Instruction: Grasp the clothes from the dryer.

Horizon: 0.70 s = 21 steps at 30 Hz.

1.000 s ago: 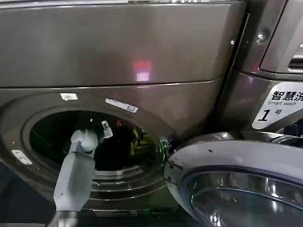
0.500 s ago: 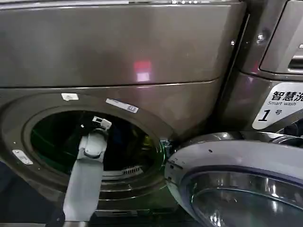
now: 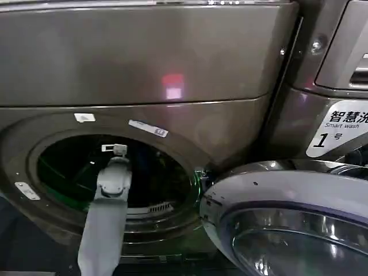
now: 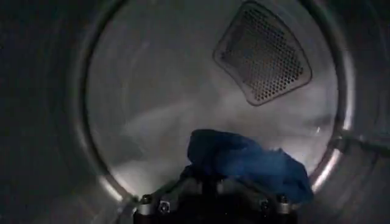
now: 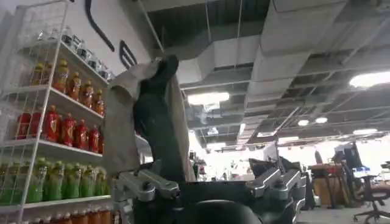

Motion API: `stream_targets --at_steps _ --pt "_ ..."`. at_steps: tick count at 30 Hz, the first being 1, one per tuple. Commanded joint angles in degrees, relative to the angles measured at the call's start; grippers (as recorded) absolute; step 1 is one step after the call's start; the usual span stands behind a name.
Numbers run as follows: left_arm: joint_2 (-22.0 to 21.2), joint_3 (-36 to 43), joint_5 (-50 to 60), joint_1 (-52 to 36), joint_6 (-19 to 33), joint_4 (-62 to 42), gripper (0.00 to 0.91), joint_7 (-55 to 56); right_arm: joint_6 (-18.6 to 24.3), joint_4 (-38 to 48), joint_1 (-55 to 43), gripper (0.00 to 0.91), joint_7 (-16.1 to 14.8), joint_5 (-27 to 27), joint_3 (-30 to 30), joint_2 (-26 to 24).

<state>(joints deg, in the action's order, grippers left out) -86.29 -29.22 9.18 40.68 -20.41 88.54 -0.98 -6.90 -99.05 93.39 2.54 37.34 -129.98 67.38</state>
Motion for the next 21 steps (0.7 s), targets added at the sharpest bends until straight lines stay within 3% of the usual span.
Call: stream_targets --at_steps 1,21 --pt "-0.2 0.0 -2.9 0.6 -0.7 1.3 0.0 2.6 0.4 0.0 0.2 0.907 0.1 0.1 -0.2 0.1" --pt "-0.3 0.2 -2.9 0.5 -0.7 1.1 0.0 2.3 -0.7 -0.8 -0.2 0.907 0.2 -0.2 -1.6 0.1"
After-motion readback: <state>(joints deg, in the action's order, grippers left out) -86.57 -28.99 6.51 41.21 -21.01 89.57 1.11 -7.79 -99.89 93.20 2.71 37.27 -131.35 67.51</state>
